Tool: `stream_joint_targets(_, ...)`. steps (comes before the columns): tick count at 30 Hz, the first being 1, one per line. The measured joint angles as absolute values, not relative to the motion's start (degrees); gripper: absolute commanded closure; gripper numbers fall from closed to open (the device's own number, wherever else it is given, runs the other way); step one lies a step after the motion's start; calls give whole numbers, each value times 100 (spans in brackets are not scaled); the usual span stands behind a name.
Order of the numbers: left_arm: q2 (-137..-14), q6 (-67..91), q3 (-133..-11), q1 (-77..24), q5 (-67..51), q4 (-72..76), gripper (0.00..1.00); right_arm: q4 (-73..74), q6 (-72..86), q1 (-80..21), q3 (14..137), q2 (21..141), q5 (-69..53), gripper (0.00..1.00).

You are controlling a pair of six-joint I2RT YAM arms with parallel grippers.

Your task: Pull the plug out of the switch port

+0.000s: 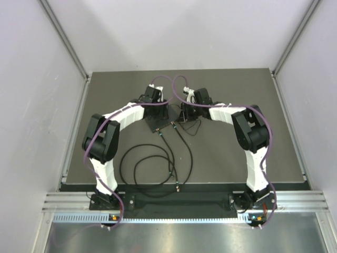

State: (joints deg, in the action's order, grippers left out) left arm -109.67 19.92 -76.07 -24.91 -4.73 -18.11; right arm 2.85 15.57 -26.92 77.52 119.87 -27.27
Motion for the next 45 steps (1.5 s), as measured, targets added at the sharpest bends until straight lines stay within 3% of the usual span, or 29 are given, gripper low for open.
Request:
stream_joint_targets(3,-10967,2025,-7609,-2482,-532,-1791,33,145,1638,-2663,7749,12046,-2764,76)
stream_joint_targets(10,-10960,1966,-7607,-2561,-471,-1715,23,10,1844,-2657,7749,12127,-2884,80)
stream_joint_targets(17,-10910,1415,-7446,-3015,456,-1586,25,-40,2112,-2644,7747,12158,-2985,100)
stream_joint_targets(45,-11292,1267,-7699,-3260,797,-1022,24,-82,2257,-2606,7747,12206,-3120,100)
